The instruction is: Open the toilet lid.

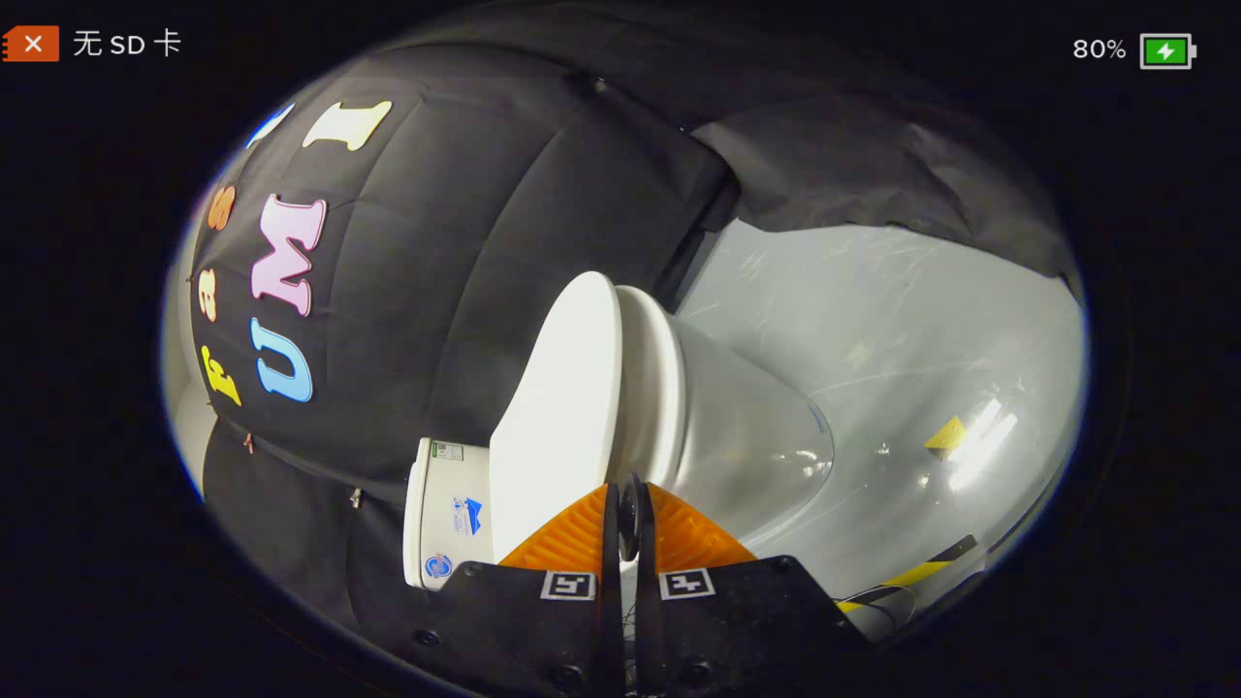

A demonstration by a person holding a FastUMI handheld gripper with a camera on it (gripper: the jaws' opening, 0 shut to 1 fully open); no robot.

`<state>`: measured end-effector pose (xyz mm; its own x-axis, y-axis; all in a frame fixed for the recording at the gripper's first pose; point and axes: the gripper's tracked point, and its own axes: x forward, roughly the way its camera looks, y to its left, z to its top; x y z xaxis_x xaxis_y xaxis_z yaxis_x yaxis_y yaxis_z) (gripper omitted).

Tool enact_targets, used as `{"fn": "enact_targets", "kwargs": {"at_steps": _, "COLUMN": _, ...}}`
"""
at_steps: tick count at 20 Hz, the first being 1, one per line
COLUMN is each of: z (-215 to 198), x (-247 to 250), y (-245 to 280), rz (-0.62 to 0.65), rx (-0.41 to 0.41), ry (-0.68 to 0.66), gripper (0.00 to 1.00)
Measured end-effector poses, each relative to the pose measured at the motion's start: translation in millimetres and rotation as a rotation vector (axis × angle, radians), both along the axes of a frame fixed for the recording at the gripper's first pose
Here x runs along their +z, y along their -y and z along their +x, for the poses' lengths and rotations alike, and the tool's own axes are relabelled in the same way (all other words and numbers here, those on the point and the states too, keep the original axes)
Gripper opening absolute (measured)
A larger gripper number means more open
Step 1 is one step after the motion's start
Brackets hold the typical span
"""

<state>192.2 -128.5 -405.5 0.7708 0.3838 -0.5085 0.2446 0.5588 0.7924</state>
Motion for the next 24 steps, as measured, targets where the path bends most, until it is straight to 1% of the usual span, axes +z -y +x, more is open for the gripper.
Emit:
{"fn": "enact_targets", "kwargs": {"at_steps": 3, "z": 1, "x": 34, "y": -7, "rz": -0.098, "rx": -0.006, "ry": 0.027, "gripper": 0.1}}
{"fn": "enact_targets", "kwargs": {"at_steps": 6, "z": 2, "x": 79, "y": -21, "rz": -0.188, "rx": -0.017, "ry": 0.071, "gripper": 0.07}}
{"fn": "enact_targets", "kwargs": {"at_steps": 11, "z": 2, "x": 160, "y": -66, "rz": -0.304, "rx": -0.009, "ry": 0.177, "gripper": 0.06}}
{"fn": "enact_targets", "kwargs": {"at_steps": 14, "z": 3, "x": 201, "y": -100, "rz": -0.411, "rx": -0.006, "ry": 0.227, "gripper": 0.06}}
{"fn": "enact_targets", "kwargs": {"at_steps": 19, "z": 5, "x": 248, "y": -149, "rz": -0.696, "rx": -0.01, "ry": 0.29, "gripper": 0.06}}
{"fn": "enact_targets", "kwargs": {"at_steps": 22, "z": 2, "x": 269, "y": -178, "rz": -0.769, "rx": -0.033, "ry": 0.317, "gripper": 0.07}}
{"fn": "enact_targets", "kwargs": {"at_steps": 24, "z": 0, "x": 279, "y": -198, "rz": -0.803, "rx": -0.034, "ry": 0.338, "gripper": 0.07}}
